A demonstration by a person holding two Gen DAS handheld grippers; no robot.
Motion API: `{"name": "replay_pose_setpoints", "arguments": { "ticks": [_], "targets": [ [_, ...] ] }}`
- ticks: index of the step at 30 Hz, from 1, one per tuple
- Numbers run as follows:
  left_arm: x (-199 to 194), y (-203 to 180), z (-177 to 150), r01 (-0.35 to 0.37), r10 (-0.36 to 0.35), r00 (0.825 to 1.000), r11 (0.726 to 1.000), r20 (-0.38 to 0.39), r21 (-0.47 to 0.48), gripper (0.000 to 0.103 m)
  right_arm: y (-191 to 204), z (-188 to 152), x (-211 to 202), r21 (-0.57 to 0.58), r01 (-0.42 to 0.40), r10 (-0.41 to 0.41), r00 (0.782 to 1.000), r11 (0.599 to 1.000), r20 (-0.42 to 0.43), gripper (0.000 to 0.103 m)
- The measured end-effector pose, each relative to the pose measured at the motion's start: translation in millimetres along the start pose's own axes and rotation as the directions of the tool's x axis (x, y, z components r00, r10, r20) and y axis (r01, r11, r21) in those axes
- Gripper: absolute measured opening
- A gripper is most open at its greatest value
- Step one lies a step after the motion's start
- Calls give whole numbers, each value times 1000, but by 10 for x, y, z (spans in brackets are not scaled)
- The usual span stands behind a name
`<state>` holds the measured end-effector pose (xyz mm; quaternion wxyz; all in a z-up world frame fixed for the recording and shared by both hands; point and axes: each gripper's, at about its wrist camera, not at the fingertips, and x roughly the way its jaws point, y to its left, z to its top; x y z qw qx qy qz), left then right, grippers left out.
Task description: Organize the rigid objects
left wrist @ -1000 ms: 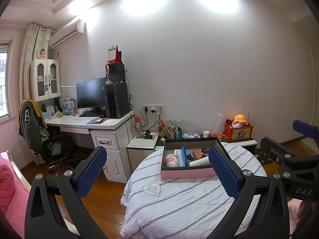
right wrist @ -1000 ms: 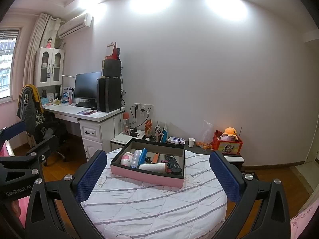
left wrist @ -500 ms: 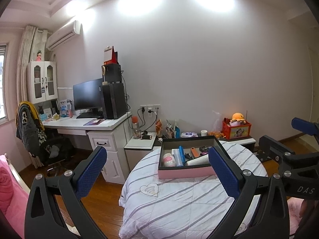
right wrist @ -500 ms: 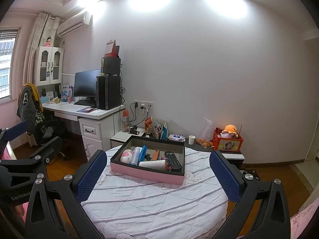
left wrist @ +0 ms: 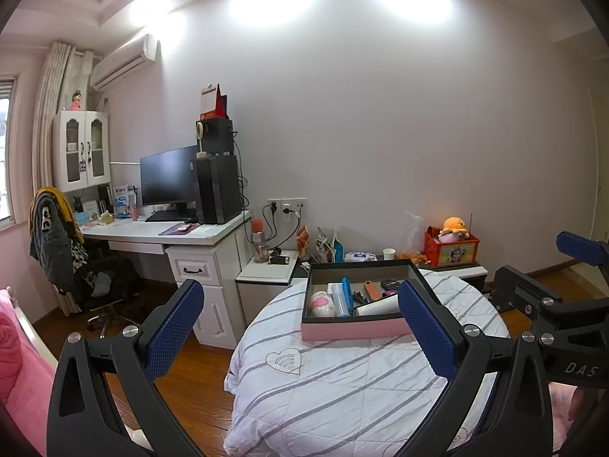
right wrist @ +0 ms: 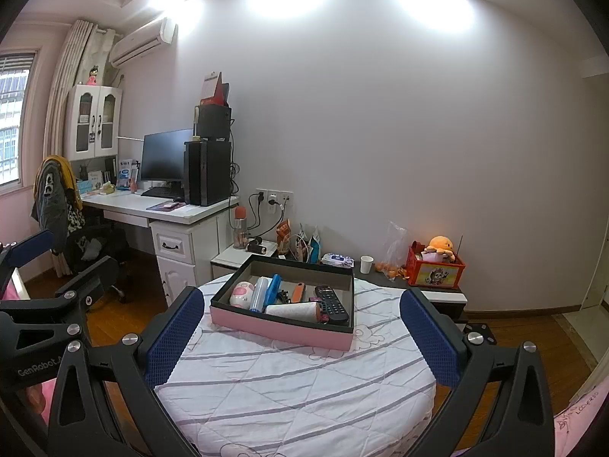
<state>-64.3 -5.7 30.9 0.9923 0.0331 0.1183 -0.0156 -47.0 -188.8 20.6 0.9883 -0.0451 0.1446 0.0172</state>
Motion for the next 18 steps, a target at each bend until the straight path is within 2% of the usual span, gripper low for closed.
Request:
{"name": "replay_pose_setpoints", "arguments": {
  "ticks": [18],
  "targets": [
    [0,-21,-22,6,-6,1000,1000,5,-2,103,-23,2,3,0,3,-3,1000,1000,-1,103]
  ]
}}
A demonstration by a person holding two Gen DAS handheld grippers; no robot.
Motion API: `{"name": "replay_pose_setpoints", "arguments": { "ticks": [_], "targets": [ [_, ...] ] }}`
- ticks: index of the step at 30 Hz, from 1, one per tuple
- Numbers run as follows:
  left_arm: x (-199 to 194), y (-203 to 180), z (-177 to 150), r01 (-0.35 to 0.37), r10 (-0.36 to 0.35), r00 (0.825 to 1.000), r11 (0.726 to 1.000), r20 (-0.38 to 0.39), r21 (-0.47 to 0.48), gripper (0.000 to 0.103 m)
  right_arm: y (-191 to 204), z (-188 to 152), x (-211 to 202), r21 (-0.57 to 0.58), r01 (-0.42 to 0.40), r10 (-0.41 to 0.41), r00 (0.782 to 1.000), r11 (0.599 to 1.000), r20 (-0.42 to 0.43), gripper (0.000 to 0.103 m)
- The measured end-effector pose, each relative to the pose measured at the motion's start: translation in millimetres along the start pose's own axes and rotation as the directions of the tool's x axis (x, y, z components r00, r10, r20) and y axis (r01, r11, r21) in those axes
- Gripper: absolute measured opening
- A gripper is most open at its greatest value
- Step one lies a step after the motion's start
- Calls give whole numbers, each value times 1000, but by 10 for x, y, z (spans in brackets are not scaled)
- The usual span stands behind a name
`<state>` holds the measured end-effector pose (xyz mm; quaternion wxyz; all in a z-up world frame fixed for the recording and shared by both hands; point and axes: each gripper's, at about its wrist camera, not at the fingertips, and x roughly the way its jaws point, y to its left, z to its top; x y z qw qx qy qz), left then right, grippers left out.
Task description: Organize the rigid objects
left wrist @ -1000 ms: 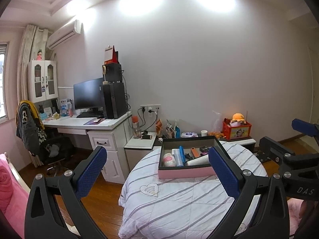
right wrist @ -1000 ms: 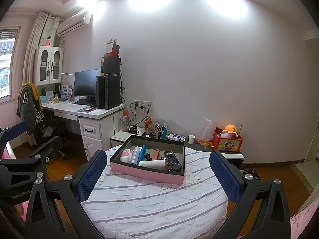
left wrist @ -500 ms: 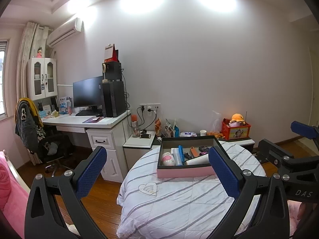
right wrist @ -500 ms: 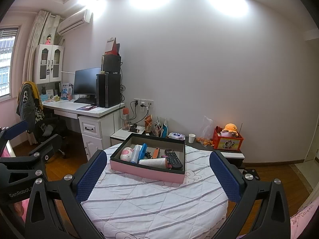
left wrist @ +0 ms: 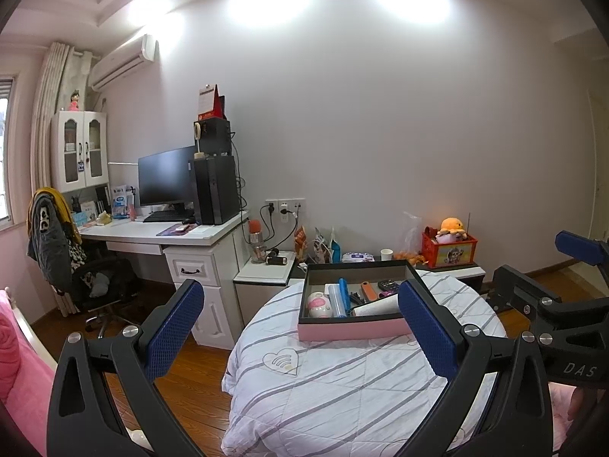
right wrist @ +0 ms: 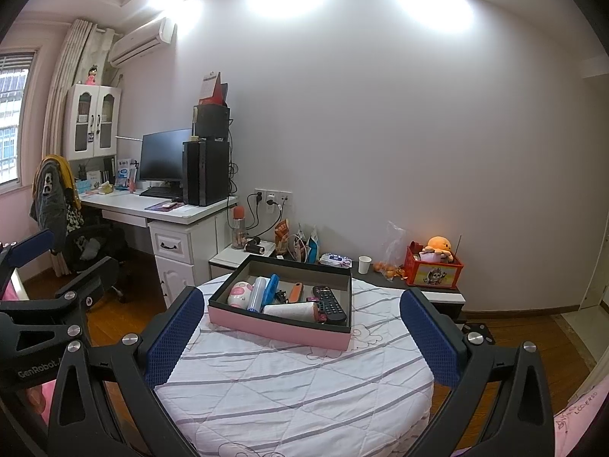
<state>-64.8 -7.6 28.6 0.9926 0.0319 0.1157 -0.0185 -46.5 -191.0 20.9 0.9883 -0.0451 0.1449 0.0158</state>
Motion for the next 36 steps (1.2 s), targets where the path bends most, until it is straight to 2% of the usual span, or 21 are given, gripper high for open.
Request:
{"name": "replay_pose_setpoints", "arguments": {
  "ticks": [36],
  "targets": [
    [1,-12,-2,0,0,1000,1000,-2,-3,103,-5,22,5,-6,2,-2,1000,1000,-2,103]
  ]
}}
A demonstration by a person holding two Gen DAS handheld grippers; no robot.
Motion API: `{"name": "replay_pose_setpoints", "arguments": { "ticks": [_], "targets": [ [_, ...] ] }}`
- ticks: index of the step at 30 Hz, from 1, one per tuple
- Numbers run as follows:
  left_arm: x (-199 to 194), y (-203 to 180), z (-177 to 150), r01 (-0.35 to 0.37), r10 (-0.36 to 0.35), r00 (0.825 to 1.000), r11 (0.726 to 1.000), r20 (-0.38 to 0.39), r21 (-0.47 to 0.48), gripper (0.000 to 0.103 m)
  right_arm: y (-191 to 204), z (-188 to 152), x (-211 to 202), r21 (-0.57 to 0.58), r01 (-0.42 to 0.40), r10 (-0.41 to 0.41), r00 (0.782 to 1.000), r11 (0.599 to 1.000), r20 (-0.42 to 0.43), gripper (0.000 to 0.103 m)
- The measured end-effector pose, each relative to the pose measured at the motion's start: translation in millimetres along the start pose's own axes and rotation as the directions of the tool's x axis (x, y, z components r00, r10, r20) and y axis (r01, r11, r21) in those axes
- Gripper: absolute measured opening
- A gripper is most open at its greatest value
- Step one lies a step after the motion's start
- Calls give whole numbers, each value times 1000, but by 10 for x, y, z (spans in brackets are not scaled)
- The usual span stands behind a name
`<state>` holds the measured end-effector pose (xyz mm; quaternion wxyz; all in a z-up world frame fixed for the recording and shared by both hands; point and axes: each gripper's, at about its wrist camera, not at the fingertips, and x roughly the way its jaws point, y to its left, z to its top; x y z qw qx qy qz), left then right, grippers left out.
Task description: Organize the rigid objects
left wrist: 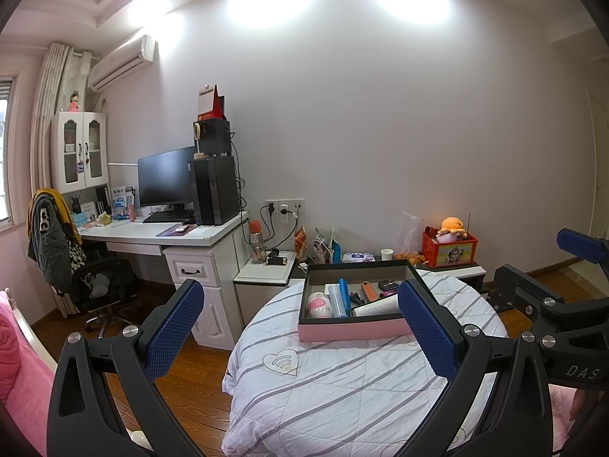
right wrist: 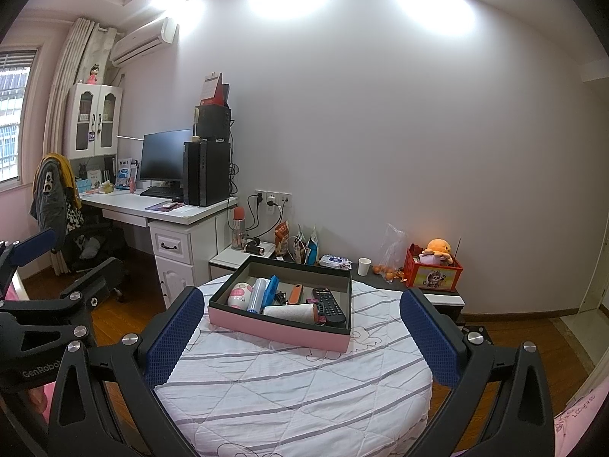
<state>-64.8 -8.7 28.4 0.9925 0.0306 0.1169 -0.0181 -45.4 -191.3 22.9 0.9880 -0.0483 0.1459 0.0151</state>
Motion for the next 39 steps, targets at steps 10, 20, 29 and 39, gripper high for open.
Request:
{"name": "replay_pose_setpoints", "arguments": {
  "ticks": [10,20,29,39],
  "targets": [
    [-6,-12,-3,1,-1,1000,1000,-2,0,103,-4,16,3,-1,-4,4,1000,1000,-2,103],
    [-3,-19,-2,1,-1,1000,1000,-5,3,103,-18,-13,7,-3,-2,2,1000,1000,-6,103],
    [-2,-12,3,2,-2,1000,1000,-4,1,103,-29,-35,11,-3,-1,1,1000,1000,-9,103],
    [1,-12,0,1,-1,1000,1000,-3,2,103,-29,-50,20,-5,0,0,1000,1000,-8,103]
  ]
}}
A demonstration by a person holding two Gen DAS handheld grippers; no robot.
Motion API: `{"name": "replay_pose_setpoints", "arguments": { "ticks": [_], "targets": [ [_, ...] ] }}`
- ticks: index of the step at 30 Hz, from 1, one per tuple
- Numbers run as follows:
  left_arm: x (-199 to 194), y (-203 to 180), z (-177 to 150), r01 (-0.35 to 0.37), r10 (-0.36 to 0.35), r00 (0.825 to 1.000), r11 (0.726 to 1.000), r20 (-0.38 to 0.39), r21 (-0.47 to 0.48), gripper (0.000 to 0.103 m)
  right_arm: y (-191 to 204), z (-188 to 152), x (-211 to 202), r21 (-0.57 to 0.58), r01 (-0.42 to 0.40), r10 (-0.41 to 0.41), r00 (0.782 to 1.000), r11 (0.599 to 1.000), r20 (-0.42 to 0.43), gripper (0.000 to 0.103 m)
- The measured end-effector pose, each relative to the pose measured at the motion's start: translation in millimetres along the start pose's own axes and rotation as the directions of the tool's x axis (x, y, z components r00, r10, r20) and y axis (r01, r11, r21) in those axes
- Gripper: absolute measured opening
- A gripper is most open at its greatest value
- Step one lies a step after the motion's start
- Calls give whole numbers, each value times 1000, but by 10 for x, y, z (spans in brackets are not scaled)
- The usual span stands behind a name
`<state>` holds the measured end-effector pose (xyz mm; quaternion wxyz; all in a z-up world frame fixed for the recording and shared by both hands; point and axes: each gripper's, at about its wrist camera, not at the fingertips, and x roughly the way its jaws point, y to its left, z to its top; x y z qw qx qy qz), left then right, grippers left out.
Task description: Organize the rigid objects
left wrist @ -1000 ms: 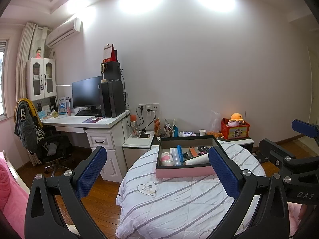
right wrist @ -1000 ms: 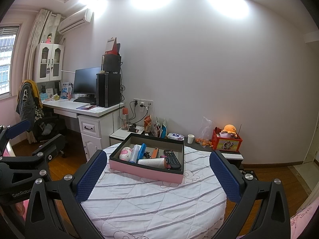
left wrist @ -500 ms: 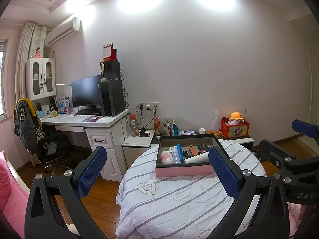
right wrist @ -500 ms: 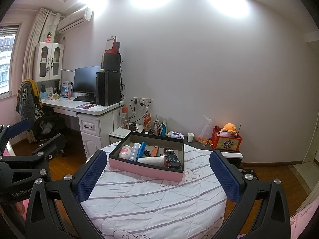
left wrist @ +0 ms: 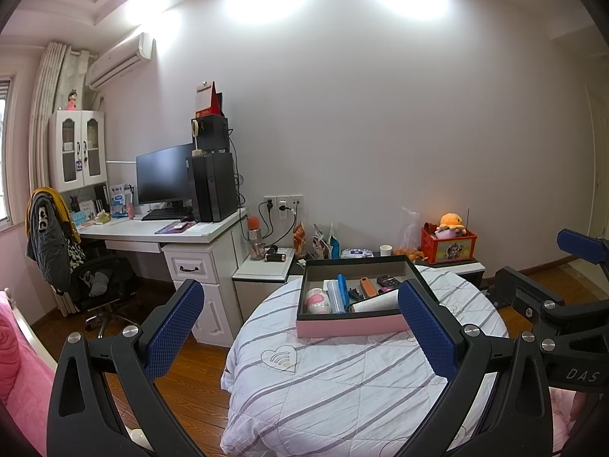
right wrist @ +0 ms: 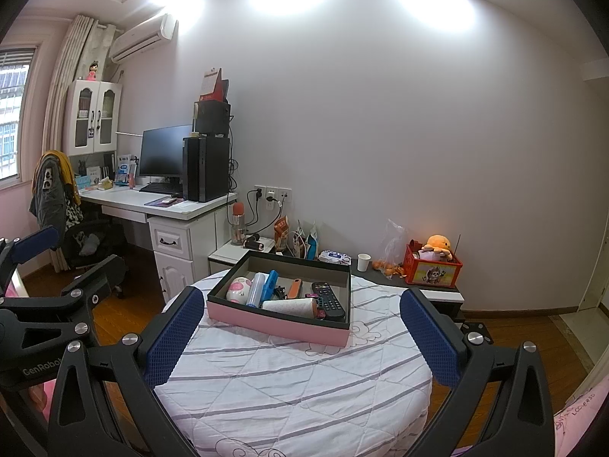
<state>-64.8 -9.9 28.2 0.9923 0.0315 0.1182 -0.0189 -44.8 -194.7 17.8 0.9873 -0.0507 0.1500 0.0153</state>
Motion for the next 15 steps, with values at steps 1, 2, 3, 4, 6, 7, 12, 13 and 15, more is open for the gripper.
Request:
{"name": "replay_pose_setpoints", "arguments": {
  "ticks": [1,2,3,4,6,7,12,13,15],
  "targets": [
    [-1,-1,-1,1,-1,1000,1000,0,-1,103,0,-3,0,0,-1,1,1000,1000,0,103],
    [-1,-2,0,1,-1,1000,1000,0,0,103,-5,-4,2,0,-1,1,1000,1000,-1,103],
    [-3,-5,0,0,0,1000,1000,0,0,103,-1,-4,-1,-1,0,0,1000,1000,0,103],
    [-2,-2,1,0,0,1000,1000,0,-1,103,0,-5,-5,-1,1,-1,1000,1000,2,103],
    [2,1,4,1,-1,1000,1000,0,-1,103,0,-3,-1,0,-1,1,1000,1000,1,103],
    [1,-2,2,2,-2,1000,1000,-1,-1,103,4,-2,-1,0,1,-1,1000,1000,1,103],
    [-2,-3,-14,-3,3,1000,1000,1,-1,103,-7,0,3,1,1,-1,1000,1000,2,103],
    [-6,-5,-26,-3,3,1000,1000,2,0,103,-8,4,2,1,2,-2,1000,1000,2,103],
    [-3,-5,-23,-2,2,1000,1000,1,-1,103,-11,3,4,0,1,-1,1000,1000,3,103]
  ]
}}
